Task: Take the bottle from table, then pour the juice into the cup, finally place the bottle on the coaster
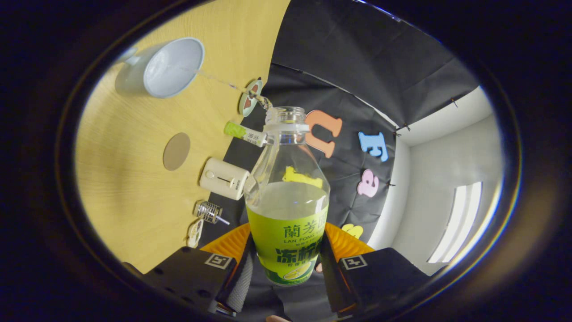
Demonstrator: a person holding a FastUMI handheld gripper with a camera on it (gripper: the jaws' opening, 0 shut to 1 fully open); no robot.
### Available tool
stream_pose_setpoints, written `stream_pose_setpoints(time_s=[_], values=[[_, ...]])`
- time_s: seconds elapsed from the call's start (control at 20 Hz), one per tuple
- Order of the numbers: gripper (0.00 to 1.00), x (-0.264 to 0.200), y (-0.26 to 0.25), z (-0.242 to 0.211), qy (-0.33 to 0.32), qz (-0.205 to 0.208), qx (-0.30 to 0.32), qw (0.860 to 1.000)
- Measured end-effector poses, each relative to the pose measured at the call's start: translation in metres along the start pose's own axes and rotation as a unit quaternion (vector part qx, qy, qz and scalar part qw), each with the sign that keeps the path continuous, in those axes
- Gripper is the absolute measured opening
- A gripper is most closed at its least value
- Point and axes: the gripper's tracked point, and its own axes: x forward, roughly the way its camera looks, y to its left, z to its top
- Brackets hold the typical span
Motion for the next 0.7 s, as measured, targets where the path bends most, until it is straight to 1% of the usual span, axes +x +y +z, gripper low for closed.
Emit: stream_pose_setpoints(time_s=[0.7], values=[[0.74, -0.0007, -0.0083, 0.0065, -0.009, -0.018, -0.035, 0.999]])
